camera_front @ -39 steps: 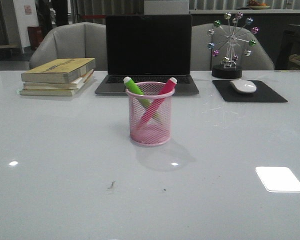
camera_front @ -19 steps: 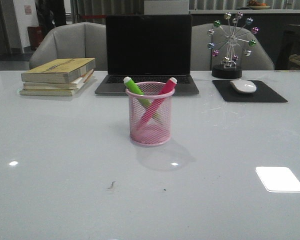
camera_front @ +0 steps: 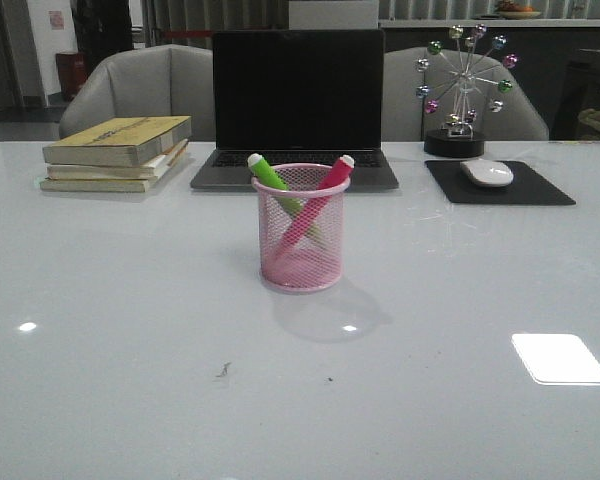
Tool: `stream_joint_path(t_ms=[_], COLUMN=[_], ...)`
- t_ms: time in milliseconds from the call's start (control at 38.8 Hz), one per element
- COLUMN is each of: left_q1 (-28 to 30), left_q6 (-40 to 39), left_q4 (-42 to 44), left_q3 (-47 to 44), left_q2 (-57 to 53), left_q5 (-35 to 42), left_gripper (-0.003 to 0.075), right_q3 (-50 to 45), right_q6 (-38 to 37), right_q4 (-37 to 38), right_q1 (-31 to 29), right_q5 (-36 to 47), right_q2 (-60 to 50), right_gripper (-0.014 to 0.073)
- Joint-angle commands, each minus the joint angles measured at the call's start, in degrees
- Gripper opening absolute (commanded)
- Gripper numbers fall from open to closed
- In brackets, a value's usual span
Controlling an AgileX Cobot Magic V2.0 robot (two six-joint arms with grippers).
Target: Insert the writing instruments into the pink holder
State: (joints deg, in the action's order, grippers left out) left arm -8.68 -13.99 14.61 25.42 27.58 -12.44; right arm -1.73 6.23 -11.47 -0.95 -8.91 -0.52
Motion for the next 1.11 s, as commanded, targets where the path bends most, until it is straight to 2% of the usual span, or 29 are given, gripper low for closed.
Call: stream_joint_path(t_ms=[0, 335, 747, 1082], left_q1=[1.94, 4.54, 4.54, 4.54], left_q6=[-0.29, -0.29, -0.29, -0.29], left_q4=[-0.27, 0.47, 0.37, 0.13], left_q3=[1.67, 1.14, -13.16, -21.59], left_q2=[-0.52, -10.91, -23.82, -29.27], left_q5=[7.5, 4.19, 4.65, 10.99], left_gripper=[0.0092, 0.0092, 0.0092, 0.0092], right_q3=[-0.08, -0.08, -0.08, -0.08], right_q6=[0.33, 0.33, 0.33, 0.33], right_q4=[0.39, 0.39, 0.39, 0.39], right_q1=[0.08, 0.08, 0.08, 0.08], right_q5=[5.22, 5.22, 5.22, 5.22], right_q2=[-1.16, -1.16, -1.16, -1.16], right_gripper=[0.0027, 0.0027, 0.0027, 0.0027])
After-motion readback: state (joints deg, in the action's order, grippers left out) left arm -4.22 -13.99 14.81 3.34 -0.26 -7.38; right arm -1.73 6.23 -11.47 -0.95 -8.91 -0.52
